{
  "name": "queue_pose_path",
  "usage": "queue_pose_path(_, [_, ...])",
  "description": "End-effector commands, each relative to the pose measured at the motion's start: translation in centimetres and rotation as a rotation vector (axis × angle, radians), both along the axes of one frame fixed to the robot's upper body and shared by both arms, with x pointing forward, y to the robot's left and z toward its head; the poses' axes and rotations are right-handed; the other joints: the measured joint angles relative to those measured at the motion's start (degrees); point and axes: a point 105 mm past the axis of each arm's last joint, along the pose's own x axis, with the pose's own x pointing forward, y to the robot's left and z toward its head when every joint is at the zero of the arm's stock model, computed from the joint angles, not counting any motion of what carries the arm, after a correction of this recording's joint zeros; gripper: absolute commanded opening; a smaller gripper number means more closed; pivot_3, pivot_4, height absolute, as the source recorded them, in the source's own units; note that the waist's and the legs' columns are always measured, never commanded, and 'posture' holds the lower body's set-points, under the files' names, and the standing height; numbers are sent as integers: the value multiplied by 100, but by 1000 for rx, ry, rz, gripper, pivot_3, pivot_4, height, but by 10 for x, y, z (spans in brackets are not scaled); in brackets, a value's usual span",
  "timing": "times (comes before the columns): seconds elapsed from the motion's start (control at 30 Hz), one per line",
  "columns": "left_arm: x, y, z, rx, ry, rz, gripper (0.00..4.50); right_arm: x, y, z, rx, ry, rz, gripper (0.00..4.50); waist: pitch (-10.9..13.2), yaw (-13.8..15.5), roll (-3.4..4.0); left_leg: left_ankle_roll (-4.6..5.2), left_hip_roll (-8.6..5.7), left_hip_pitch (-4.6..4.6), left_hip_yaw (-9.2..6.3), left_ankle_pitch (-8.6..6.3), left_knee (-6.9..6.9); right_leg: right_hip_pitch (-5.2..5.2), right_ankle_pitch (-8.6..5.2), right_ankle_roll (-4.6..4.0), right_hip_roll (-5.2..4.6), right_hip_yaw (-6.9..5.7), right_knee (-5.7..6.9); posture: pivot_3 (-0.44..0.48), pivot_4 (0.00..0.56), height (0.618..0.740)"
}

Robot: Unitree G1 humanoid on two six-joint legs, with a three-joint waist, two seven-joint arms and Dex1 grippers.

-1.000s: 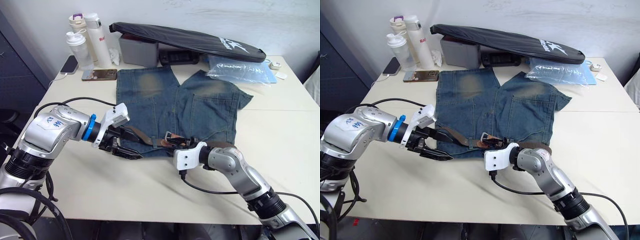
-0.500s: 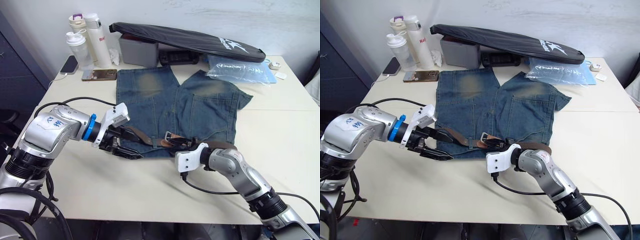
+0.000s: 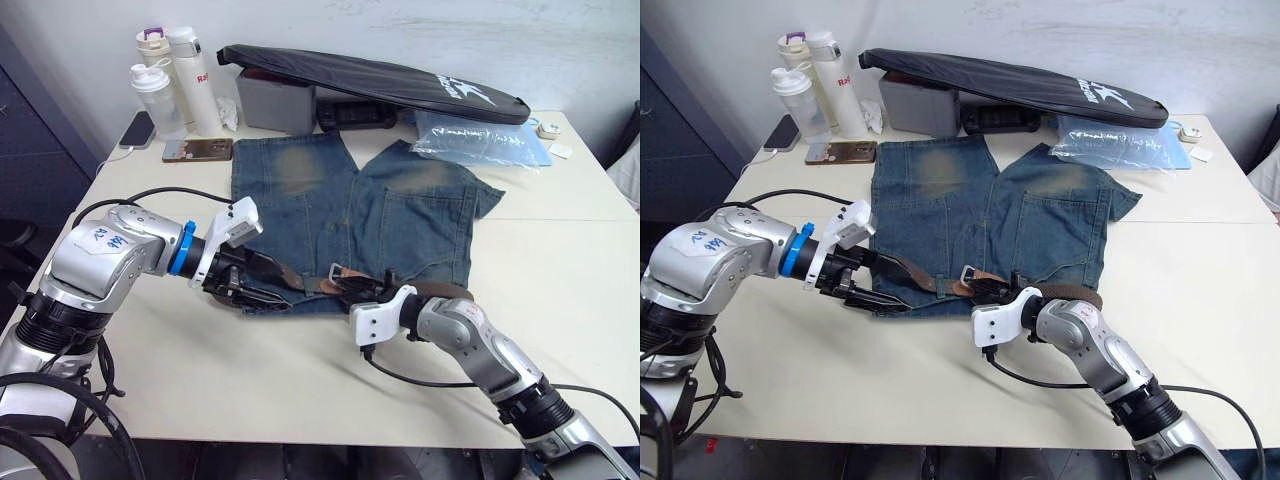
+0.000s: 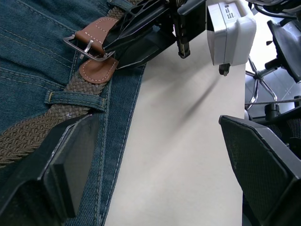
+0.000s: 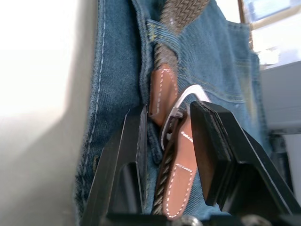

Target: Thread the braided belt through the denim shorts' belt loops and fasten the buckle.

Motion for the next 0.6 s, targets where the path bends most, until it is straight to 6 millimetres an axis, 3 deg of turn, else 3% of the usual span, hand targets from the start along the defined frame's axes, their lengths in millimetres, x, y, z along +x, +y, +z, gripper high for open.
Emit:
queue_pose_path(0.03, [1, 1, 11, -16, -32, 0, 4500, -3, 0, 18, 22, -108, 20, 1609, 0, 0, 0, 0, 0, 0, 0, 0, 0, 0, 0, 0, 0, 0, 0, 0, 150, 740])
queue_pose_path(0.6, [0, -1, 10, -13, -26, -10, 4500, -1, -2, 3, -42, -208, 23, 1609, -1, 4, 0, 0, -1, 2, 1, 0, 2, 0, 0, 0, 1, 4, 4, 0, 150, 740])
